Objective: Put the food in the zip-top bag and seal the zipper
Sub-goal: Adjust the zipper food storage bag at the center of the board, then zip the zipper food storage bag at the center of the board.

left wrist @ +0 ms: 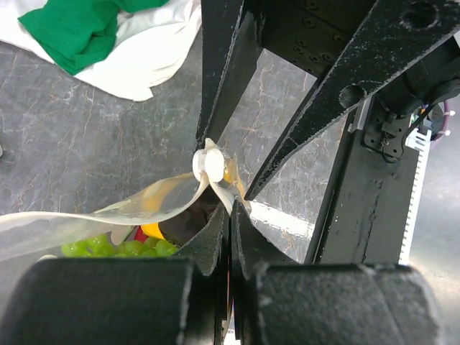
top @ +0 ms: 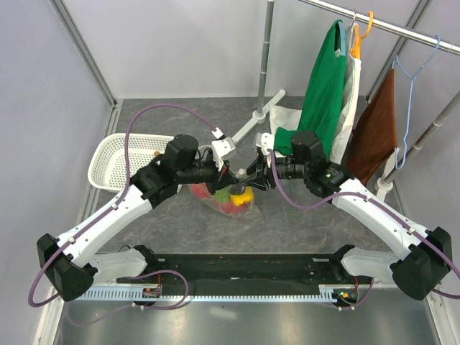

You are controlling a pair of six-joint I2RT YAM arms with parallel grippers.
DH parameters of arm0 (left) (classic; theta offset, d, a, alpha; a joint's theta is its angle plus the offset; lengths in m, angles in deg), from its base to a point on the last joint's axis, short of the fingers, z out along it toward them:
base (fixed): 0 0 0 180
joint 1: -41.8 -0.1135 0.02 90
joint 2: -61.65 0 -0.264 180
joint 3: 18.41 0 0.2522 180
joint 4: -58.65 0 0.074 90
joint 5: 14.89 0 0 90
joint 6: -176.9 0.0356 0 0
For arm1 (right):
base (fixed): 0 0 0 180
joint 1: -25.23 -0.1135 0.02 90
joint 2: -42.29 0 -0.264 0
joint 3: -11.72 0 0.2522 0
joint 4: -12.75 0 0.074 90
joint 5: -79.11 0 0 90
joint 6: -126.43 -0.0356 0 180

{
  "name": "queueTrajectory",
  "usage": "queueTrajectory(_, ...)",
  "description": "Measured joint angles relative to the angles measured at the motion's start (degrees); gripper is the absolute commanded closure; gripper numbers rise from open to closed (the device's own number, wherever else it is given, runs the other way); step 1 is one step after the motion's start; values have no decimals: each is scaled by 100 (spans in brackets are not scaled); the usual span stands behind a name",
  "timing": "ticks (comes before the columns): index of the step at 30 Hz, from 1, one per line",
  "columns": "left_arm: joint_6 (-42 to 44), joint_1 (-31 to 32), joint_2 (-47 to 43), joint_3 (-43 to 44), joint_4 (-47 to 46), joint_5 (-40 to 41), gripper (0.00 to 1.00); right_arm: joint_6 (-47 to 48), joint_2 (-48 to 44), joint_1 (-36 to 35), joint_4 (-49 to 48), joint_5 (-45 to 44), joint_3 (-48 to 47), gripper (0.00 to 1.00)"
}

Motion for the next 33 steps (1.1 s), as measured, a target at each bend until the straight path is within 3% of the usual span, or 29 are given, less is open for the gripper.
queueTrajectory(5,17,0,-22,-37,-4,-101,98,-31,7,-7,9,-2,0,55)
queueTrajectory(8,46,0,-46,-74,-9,-149,98,-72,9,-7,13,0,0,60)
queueTrajectory(12,50,0,-55,-81,-35,-160,92,-103,35,-11,15,24,0,100)
queueTrajectory(15,52,0,-55,-81,-31,-146,80,-118,61,-11,46,17,0,100)
queueTrajectory(18,103,-11,-83,-81,-48,-173,60,-109,61,-11,87,-55,0,100)
queueTrajectory(19,129,-35,-114,-81,-42,-214,50,-109,57,-11,96,-94,0,100)
queueTrajectory(22,326,-153,-299,-76,-39,-398,33,-76,2,-11,127,-208,0,100)
queueTrajectory(28,1504,-365,-721,101,48,-999,28,146,-155,-66,297,-457,0,100)
queueTrajectory(33,2675,-363,-262,605,275,-1440,32,385,-199,-118,339,-597,0,100)
